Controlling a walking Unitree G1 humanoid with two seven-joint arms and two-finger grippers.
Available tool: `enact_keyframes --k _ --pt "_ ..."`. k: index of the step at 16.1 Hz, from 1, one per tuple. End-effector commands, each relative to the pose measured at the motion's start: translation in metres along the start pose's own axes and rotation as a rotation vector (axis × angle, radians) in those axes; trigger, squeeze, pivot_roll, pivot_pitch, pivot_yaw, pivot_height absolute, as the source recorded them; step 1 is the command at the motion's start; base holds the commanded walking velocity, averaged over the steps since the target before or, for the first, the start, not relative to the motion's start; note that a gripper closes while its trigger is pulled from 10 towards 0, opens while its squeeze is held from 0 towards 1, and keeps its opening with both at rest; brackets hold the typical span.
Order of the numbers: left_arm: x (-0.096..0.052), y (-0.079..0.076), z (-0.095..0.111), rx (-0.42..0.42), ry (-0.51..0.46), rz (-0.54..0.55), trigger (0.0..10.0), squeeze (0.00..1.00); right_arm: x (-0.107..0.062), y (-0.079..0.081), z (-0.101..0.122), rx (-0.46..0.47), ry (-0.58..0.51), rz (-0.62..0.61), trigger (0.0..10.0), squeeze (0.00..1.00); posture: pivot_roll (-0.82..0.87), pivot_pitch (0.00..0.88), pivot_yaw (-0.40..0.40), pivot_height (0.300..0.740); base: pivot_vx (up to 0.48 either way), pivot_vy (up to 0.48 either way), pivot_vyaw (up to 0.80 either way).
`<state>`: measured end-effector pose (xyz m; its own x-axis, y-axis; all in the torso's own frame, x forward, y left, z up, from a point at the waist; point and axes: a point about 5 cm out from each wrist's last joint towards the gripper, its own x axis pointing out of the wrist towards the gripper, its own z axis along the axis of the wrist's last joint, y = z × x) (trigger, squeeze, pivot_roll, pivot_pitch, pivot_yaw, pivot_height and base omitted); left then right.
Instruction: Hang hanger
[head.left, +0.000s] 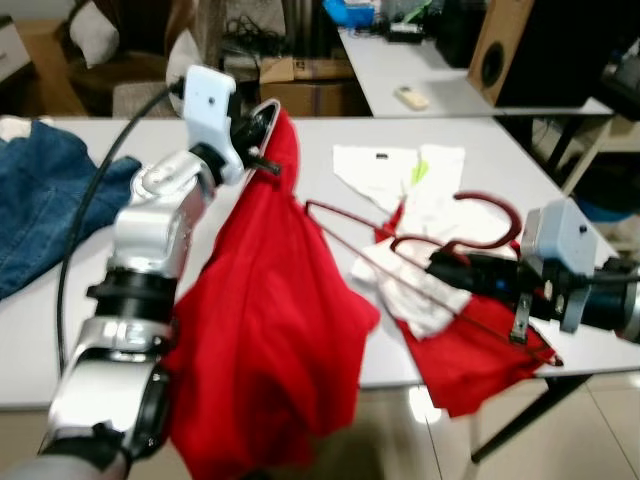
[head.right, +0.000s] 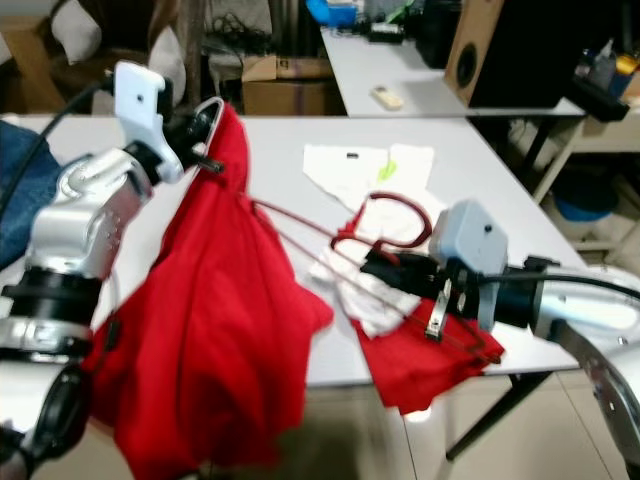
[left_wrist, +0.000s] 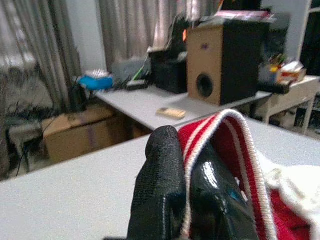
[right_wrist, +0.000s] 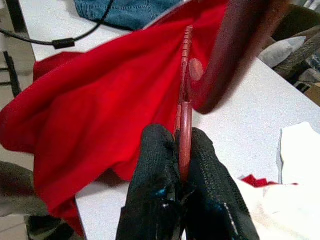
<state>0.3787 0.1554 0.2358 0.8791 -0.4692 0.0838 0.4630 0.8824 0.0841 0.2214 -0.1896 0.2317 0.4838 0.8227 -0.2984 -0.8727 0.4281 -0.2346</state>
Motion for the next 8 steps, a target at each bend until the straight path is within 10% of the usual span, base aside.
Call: enact_keyframes --k 1,8 --pt "0.008 -0.009 0.014 0.033 -0.046 -0.036 10.0 0.0 -0.005 -0.001 0.007 -0.021 -0.011 0.001 10.0 0.0 -0.09 0.0 0.026 0.74 0.0 0.0 0.0" --pt "0.019 -0.039 0.055 -0.013 -0.155 -0.211 10.0 0.0 0.036 0.012 -0.006 0.003 0.047 0.05 10.0 0.0 -0.07 0.0 0.017 0.74 0.0 0.0 0.0"
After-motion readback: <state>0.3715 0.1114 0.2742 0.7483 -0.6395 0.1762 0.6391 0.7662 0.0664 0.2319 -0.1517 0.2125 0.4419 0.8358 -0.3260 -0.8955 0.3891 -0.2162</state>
